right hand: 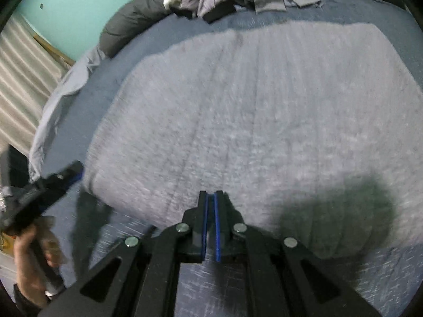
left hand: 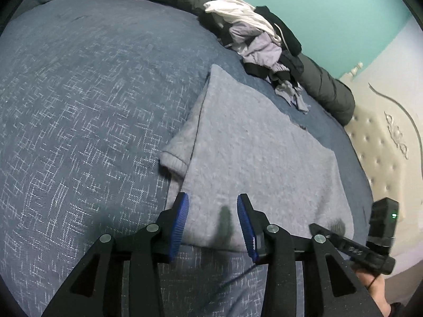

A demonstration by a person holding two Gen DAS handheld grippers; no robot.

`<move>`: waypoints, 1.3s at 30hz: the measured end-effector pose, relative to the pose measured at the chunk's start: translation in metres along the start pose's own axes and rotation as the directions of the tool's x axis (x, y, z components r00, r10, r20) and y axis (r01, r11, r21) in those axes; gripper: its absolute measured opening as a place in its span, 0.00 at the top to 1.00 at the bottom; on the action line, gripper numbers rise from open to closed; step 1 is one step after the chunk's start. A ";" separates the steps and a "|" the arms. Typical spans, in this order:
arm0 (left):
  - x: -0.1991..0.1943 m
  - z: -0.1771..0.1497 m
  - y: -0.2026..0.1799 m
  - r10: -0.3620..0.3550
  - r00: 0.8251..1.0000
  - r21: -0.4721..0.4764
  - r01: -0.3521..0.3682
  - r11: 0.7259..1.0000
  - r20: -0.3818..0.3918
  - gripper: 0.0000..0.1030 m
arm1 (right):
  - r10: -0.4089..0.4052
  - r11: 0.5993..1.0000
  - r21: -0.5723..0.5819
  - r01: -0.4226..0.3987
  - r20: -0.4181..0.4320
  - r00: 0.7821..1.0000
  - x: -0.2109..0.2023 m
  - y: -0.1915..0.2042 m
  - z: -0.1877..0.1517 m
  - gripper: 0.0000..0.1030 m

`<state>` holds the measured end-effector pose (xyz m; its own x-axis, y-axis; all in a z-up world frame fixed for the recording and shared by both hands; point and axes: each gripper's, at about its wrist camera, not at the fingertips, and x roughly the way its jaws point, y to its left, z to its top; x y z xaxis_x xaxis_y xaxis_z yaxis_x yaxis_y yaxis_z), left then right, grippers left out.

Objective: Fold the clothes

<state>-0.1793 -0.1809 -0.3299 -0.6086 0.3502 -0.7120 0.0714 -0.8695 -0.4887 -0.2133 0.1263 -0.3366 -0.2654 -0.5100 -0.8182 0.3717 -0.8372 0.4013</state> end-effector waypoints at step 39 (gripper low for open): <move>-0.001 -0.018 0.026 -0.020 0.999 -0.044 0.018 0.999 -0.025 0.51 | -0.133 0.991 0.024 0.133 -0.015 0.991 0.007 0.016 -0.005 0.98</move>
<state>-0.1629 -0.1978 -0.3513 -0.5901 0.3757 -0.7146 0.0950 -0.8467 -0.5235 -0.2051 0.1102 -0.3378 -0.2993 -0.3913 -0.8702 0.3113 -0.9022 0.2986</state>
